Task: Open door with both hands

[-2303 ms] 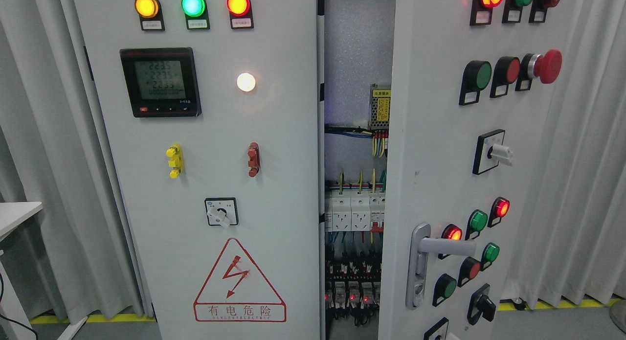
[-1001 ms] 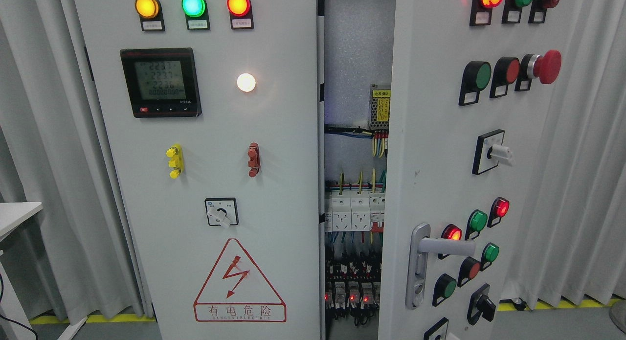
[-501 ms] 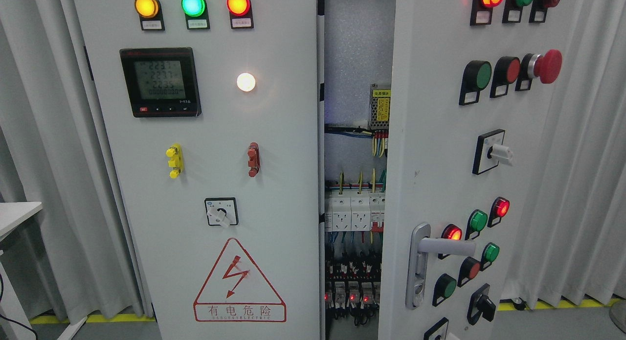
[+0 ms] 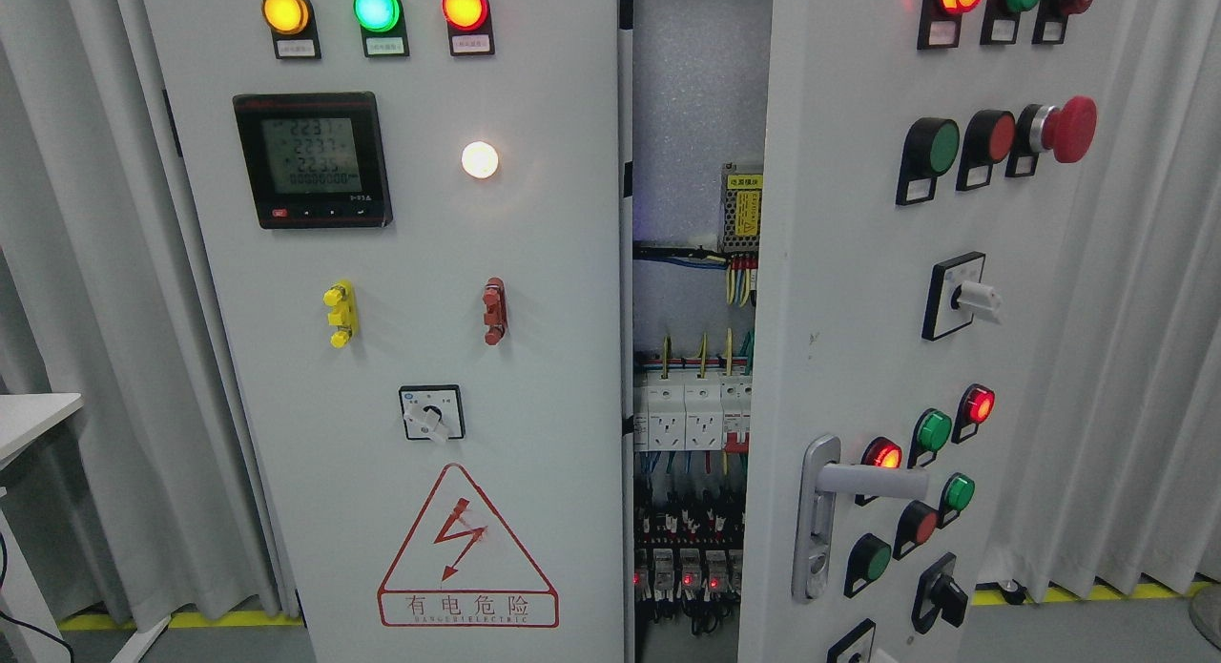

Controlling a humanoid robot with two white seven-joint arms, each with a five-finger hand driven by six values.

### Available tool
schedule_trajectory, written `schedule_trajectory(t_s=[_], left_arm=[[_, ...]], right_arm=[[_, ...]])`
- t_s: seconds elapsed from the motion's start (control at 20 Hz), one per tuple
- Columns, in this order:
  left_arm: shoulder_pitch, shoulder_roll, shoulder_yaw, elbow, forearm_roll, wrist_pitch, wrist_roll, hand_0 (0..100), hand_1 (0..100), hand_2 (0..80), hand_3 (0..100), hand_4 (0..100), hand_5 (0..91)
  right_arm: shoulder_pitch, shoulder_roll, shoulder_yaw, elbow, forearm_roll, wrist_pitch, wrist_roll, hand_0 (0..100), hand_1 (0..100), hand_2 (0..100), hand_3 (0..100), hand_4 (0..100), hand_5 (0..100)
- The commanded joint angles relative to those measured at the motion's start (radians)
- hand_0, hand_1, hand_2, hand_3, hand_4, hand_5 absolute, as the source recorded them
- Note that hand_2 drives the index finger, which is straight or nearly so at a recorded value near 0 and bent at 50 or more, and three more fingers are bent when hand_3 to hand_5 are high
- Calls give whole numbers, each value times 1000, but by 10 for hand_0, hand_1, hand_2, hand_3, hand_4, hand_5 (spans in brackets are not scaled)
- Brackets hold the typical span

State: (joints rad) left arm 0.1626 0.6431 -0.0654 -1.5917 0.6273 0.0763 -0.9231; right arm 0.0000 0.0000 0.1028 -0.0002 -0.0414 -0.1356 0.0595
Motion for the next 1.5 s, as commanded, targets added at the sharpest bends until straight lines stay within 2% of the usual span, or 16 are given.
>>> schedule_trajectory(t_s=[0.0, 0.1, 0.25, 0.4, 0.55, 0.7, 0.8, 0.9, 1.15, 1.45], left_arm=[[-236, 161, -59, -293, 101, 207, 0, 292, 0, 29, 29, 33, 0], [-310, 165, -56, -303, 166, 284, 3, 292, 0, 29, 29, 34, 0], [-444, 184, -54, -301, 233, 336, 4, 292, 0, 29, 29, 34, 0], [-573, 181, -50, -297, 336, 442, 6, 292, 0, 29, 29, 34, 0], [-684, 178, -45, -277, 399, 485, 15, 292, 0, 29, 29, 34, 0], [-762, 152, -51, -238, 407, 528, 16, 292, 0, 29, 28, 33, 0], [-829, 94, -56, -194, 405, 543, 16, 292, 0, 29, 29, 33, 0], [-891, 69, -59, -148, 405, 572, 16, 292, 0, 29, 29, 33, 0], [-988, 9, -86, -99, 407, 602, 23, 291, 0, 29, 29, 33, 0], [-1095, -65, -230, -18, 420, 594, 26, 291, 0, 30, 28, 34, 0]], right_arm=[[-21, -3, 0, -7, 0, 1, 0, 219, 0, 0, 0, 0, 0], [-21, -3, 0, -7, 0, -1, 0, 219, 0, 0, 0, 0, 0], [-21, -3, 0, -7, 0, 1, 0, 219, 0, 0, 0, 0, 0], [-21, -3, 0, -7, 0, 1, 0, 219, 0, 0, 0, 0, 0], [-21, -3, 0, -7, 0, 1, 0, 219, 0, 0, 0, 0, 0], [-21, -3, 0, -7, 0, -1, 0, 219, 0, 0, 0, 0, 0], [-21, -3, 0, -7, 0, 1, 0, 219, 0, 0, 0, 0, 0], [-21, -3, 0, -7, 0, 1, 0, 219, 0, 0, 0, 0, 0], [-21, -2, 0, -7, 0, 1, 0, 220, 0, 0, 0, 0, 0], [-21, -3, 0, -7, 0, 1, 0, 220, 0, 0, 0, 0, 0]])
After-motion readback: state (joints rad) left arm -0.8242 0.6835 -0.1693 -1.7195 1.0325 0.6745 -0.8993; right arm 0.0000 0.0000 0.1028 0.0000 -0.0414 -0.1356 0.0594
